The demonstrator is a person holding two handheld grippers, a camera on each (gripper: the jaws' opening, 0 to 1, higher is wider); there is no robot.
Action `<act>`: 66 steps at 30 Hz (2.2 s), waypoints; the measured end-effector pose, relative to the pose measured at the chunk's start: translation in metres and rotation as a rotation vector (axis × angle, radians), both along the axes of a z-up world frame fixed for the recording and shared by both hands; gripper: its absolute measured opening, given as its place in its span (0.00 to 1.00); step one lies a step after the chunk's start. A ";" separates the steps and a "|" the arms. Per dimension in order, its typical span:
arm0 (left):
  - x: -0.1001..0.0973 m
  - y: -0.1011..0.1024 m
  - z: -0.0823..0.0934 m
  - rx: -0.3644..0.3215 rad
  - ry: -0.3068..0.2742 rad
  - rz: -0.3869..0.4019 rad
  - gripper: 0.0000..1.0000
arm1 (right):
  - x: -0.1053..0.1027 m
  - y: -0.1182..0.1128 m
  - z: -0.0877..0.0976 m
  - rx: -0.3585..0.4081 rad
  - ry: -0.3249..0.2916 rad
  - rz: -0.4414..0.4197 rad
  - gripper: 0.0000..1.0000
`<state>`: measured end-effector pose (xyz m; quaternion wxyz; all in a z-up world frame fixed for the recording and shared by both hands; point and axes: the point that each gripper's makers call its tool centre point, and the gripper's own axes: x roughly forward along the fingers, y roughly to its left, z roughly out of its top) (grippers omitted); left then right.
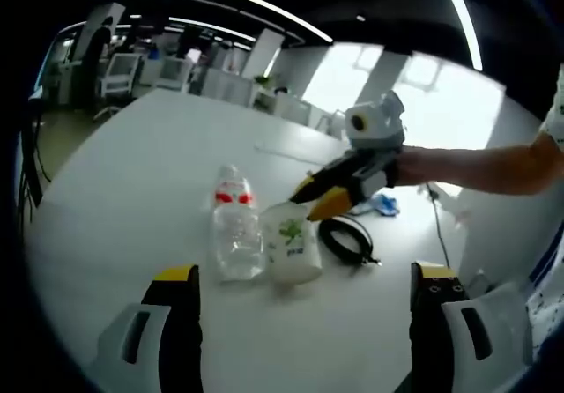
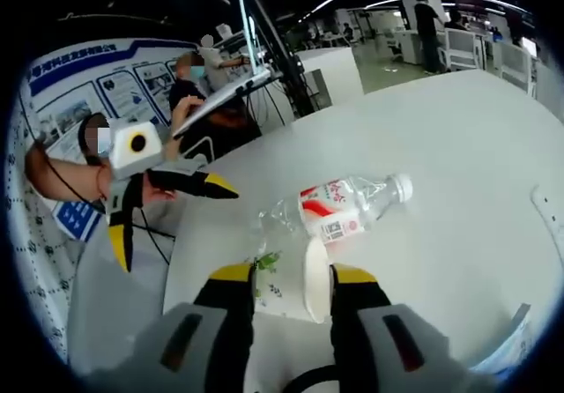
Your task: Arrange the tabletop items into an orderly group along one side of the table until the central work area is clear of visible clutter.
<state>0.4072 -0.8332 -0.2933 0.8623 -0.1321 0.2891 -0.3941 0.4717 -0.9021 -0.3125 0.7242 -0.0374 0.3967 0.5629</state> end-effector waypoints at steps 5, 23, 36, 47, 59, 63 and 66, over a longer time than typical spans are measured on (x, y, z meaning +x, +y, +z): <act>0.000 0.004 -0.005 -0.001 0.004 0.013 0.96 | -0.004 0.003 -0.004 0.015 0.038 0.027 0.24; 0.004 0.004 -0.010 -0.013 0.013 0.034 0.90 | -0.011 0.004 -0.002 0.095 0.163 0.041 0.09; 0.001 -0.004 -0.010 -0.026 0.018 0.015 0.88 | -0.042 0.005 0.015 0.157 0.297 0.081 0.00; -0.006 -0.003 -0.009 -0.029 0.022 0.016 0.86 | -0.057 0.004 0.019 0.161 0.300 0.092 0.00; -0.008 -0.009 -0.005 -0.039 0.017 0.003 0.85 | -0.054 -0.007 0.033 0.190 0.229 0.029 0.00; -0.008 -0.010 -0.003 -0.041 0.012 -0.002 0.85 | -0.052 -0.010 0.039 0.198 0.203 0.008 0.00; -0.008 -0.011 -0.002 -0.041 0.010 -0.007 0.85 | -0.048 -0.014 0.045 0.198 0.177 -0.007 0.00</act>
